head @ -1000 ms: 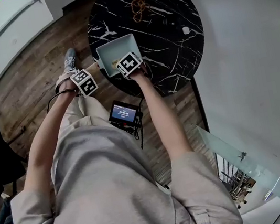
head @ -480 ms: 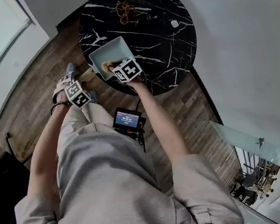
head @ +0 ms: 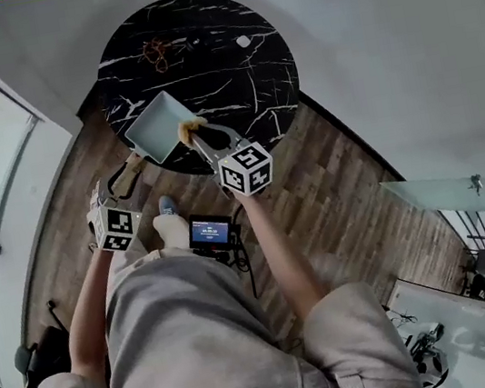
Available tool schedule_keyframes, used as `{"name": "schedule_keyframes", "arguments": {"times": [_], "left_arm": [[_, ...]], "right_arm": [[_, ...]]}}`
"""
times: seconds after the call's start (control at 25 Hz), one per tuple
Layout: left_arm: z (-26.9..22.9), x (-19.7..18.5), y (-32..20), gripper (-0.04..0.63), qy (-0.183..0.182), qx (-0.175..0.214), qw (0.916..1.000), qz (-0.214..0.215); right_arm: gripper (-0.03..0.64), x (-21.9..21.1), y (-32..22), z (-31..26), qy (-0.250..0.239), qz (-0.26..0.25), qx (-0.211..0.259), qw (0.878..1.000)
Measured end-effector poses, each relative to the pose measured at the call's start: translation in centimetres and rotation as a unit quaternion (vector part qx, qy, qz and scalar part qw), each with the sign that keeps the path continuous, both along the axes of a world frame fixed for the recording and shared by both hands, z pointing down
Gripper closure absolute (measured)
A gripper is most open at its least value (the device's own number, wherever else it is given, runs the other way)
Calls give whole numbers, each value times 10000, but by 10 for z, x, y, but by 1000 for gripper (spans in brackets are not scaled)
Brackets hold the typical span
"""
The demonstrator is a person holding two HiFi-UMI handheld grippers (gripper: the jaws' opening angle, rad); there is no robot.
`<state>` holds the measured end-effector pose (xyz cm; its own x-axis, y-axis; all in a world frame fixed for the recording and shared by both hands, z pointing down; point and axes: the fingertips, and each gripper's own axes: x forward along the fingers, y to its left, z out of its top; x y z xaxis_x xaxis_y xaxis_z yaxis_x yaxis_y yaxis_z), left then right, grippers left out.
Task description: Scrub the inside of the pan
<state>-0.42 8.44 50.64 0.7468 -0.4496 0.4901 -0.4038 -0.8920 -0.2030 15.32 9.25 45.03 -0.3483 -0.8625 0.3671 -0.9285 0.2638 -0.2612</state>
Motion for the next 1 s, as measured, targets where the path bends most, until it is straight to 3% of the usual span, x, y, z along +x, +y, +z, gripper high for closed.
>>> {"name": "schedule_keyframes", "arguments": {"times": [0.12, 0.24, 0.52, 0.68, 0.8, 0.88, 1.0], "left_arm": [[-50, -16, 6, 459, 802, 21, 9967, -139], [-89, -41, 19, 466, 1234, 361, 9916, -112], [-165, -137, 107, 500, 2080, 673, 9757, 163], [-184, -199, 145, 547, 2194, 737, 9728, 114], [-179, -226, 178, 558, 2182, 654, 9737, 92], [-173, -236, 197, 558, 2061, 562, 9767, 210], [-174, -245, 208, 558, 2172, 664, 9733, 341]], "right_arm": [[546, -10, 40, -55, 39, 343, 573, 9978], [546, -38, 86, -99, 331, 672, 1101, 9911], [548, -153, 215, -153, 1359, 1777, 1876, 9564], [554, -258, 246, -153, 2357, 1552, 2059, 9370], [555, -300, 274, -140, 2291, 1786, 1670, 9422], [555, -319, 288, -140, 2217, 1872, 1697, 9418], [555, -336, 305, -142, 2126, 1939, 1719, 9422]]}}
